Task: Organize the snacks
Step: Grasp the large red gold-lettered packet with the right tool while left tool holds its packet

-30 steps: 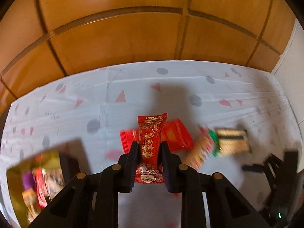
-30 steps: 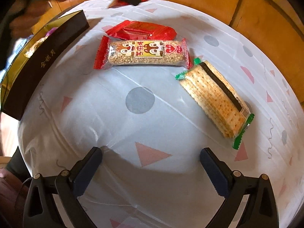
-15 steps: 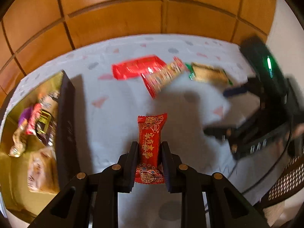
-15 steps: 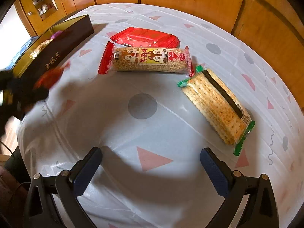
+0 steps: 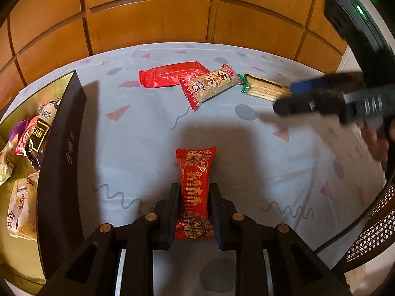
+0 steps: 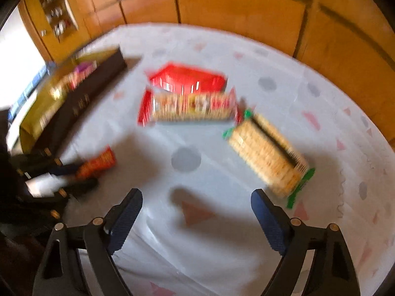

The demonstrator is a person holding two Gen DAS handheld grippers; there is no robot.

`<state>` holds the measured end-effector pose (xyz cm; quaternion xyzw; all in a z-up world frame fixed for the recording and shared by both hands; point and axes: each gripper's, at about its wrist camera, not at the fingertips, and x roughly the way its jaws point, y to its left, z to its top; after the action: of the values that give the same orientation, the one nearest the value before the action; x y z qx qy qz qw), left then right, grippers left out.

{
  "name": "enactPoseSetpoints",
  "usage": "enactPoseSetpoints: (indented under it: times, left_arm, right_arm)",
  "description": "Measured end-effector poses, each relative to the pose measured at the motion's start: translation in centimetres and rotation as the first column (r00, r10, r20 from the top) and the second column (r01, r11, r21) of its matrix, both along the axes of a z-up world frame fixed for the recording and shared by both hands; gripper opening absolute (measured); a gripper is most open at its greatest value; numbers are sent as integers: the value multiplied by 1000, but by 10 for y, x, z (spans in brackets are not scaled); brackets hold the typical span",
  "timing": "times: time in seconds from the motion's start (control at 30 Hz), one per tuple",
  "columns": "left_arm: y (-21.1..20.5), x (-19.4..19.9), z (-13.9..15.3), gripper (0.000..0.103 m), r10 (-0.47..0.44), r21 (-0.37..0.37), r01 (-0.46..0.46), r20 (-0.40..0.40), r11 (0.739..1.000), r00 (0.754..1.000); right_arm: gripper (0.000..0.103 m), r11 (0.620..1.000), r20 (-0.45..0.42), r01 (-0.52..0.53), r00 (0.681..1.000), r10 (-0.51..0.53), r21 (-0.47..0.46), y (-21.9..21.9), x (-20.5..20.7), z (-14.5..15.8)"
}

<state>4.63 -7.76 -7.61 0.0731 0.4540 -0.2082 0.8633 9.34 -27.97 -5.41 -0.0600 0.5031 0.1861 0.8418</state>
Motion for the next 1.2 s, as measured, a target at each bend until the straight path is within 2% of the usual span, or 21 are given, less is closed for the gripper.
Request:
enactPoseSetpoints:
  times: [0.07, 0.17, 0.33, 0.43, 0.6, 0.7, 0.73, 0.77, 0.8, 0.87, 0.93, 0.97, 1.2]
  left_arm:
    - [1, -1, 0, 24, -1, -6, 2, 5, 1000, 1000]
    - [3, -1, -1, 24, -4, -25, 4, 7, 1000, 1000]
    - [7, -2, -1, 24, -11, -49, 11, 5, 999, 1000]
    - [10, -1, -2, 24, -16, -69, 16, -1, 997, 1000]
    - [14, 2, -2, 24, -21, -102, 19, -19, 995, 1000]
    - [15, 2, -3, 24, -23, -114, 20, -24, 993, 999]
    - [15, 2, -3, 24, -24, -118, 21, -25, 993, 999]
    - [15, 2, -3, 24, -24, -121, 21, -25, 992, 999]
    - [15, 3, -3, 24, -24, -122, 20, -25, 992, 999]
    - [14, 4, -3, 24, -23, -121, 20, -25, 992, 999]
    - [14, 3, -3, 24, -21, -123, 18, -24, 992, 999]
    - [14, 3, -3, 24, -19, -124, 16, -25, 992, 999]
    - [14, 3, -2, 24, -8, -122, 5, -26, 992, 1000]
  right_arm:
    - [90, 1000, 12, 18, 1000, -19, 24, -3, 6, 9]
    - [90, 1000, 38, 0, 999, 1, -16, 8, 24, 20]
    - [90, 995, 50, -76, 996, 80, -62, 44, 75, 32]
    - [90, 985, 17, -130, 991, 133, -113, 71, 106, 24]
    - [93, 949, -78, -229, 973, 217, -216, 107, 149, -7]
    - [96, 917, -125, -285, 958, 259, -279, 123, 163, -25]
    - [100, 912, -131, -292, 956, 264, -289, 125, 166, -27]
    - [100, 910, -131, -291, 956, 264, -295, 125, 168, -28]
    - [98, 917, -140, -288, 956, 258, -277, 124, 169, -27]
    - [70, 930, -143, -284, 956, 256, -234, 120, 164, -23]
    - [50, 928, -117, -277, 960, 254, -250, 116, 153, -18]
    - [46, 931, -116, -274, 961, 253, -240, 113, 147, -17]
    - [45, 957, -137, -218, 971, 194, -191, 76, 80, -12]
